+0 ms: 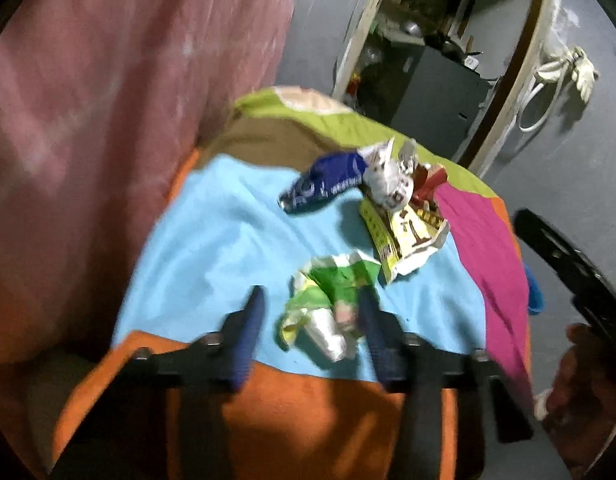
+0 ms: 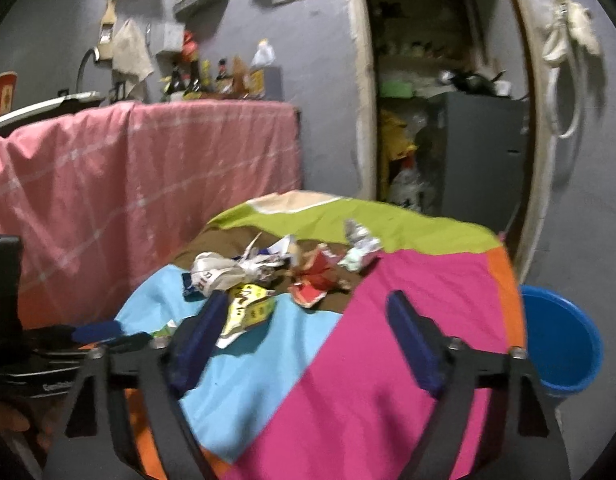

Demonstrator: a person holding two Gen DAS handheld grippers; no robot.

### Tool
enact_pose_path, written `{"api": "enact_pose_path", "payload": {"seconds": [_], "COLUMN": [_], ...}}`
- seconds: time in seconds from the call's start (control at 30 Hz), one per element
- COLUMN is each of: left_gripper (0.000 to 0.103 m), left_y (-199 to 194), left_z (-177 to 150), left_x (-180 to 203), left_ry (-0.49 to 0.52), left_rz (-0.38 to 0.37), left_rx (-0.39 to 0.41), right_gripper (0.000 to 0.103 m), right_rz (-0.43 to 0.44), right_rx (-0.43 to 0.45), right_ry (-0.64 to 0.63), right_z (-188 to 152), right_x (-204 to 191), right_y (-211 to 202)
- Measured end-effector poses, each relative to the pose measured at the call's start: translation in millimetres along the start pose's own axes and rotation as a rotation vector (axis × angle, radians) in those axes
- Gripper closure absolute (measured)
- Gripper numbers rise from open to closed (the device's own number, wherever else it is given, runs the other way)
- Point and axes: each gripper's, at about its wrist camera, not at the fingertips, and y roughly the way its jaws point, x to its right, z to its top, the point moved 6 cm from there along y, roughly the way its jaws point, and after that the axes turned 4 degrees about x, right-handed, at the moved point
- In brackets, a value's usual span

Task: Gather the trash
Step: 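Grasp the green-white wrapper with the left tool while the right tool grasps the yellow snack box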

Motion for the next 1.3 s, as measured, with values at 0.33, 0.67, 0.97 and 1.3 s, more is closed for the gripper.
{"api": "enact_pose_path", "payload": {"seconds": [0.33, 0.67, 0.97, 1.3], "left_gripper": [0.088, 0.091, 0.092, 0.092], "left_y": [-11, -8, -12, -23], "left_z": [1, 5, 4, -3], "left_x": [-11, -24, -11, 16], "left_ry": [-0.013, -0.037, -0.019, 0.039], "left_rz": [-0.001, 0.049, 0.055, 0.027], "left_rx": [-0.042, -0.009, -0.011, -0.003], "right_gripper": [0.048, 0.048, 0.059, 0.059], "right_rz": [0.11, 0.166, 0.185, 0.196], "right_rx": [-0.184, -0.311, -0.358, -0.362], "right_ry": [0.027, 0.022, 0.054, 0.066], "right_z": [-13, -29, -39, -52], "right_x": [-20, -36, -34, -16], "right_y": [58, 95, 92, 19]}}
